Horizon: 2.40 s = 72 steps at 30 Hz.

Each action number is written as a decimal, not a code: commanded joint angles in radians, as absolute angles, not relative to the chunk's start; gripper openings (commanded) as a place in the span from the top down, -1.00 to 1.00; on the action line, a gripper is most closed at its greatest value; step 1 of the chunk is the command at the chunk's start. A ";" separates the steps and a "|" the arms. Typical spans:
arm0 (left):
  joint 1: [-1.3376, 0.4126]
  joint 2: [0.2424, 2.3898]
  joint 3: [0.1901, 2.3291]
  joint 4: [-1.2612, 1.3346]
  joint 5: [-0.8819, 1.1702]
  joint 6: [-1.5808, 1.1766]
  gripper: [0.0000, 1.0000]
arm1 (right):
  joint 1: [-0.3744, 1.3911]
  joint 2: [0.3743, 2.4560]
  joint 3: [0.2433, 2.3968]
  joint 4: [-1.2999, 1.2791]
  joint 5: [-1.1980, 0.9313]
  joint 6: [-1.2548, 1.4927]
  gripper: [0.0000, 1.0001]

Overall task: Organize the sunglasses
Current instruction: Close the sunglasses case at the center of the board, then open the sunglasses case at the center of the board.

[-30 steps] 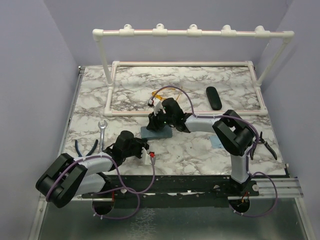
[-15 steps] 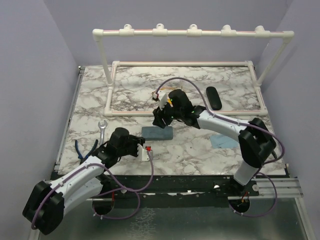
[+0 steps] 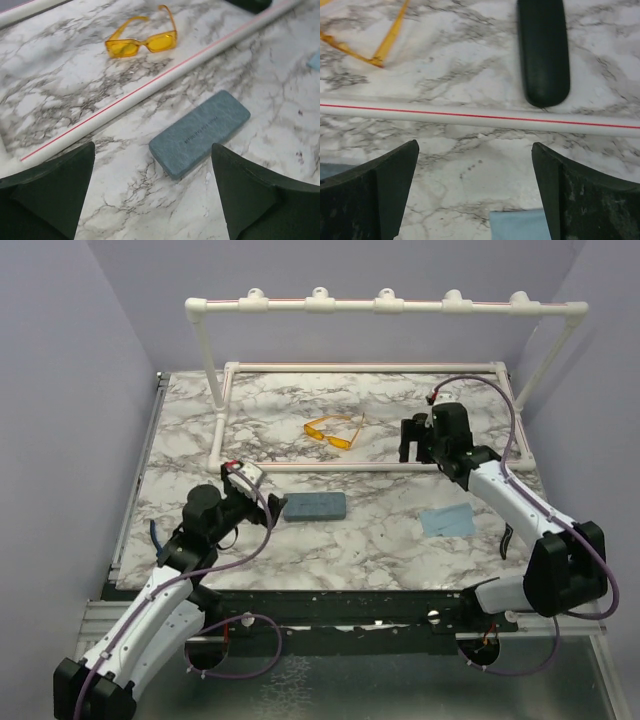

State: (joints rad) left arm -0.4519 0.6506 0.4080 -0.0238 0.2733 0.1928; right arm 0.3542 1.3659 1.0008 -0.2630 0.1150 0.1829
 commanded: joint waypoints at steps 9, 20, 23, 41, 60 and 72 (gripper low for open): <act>-0.195 0.459 0.298 0.106 0.041 -0.443 -0.98 | 0.157 1.758 1.257 -0.297 0.101 -0.023 -1.00; -0.176 0.424 0.245 0.206 0.111 -0.437 -0.98 | 0.059 2.088 1.506 -0.354 -0.007 -0.139 -0.88; -0.175 0.430 0.241 0.218 0.118 -0.436 -0.98 | 0.058 2.122 1.544 -0.386 -0.066 -0.133 -0.78; -0.175 0.413 0.235 0.262 0.171 -0.468 -0.90 | 0.094 1.699 1.286 -0.224 -0.052 -0.166 0.55; -0.267 0.592 0.571 0.433 0.692 -0.591 -0.96 | 0.878 1.159 0.923 0.376 -0.110 -0.181 0.70; -0.406 0.742 0.701 0.313 0.307 -0.492 -0.82 | 1.022 1.356 1.036 0.501 0.118 -0.084 0.71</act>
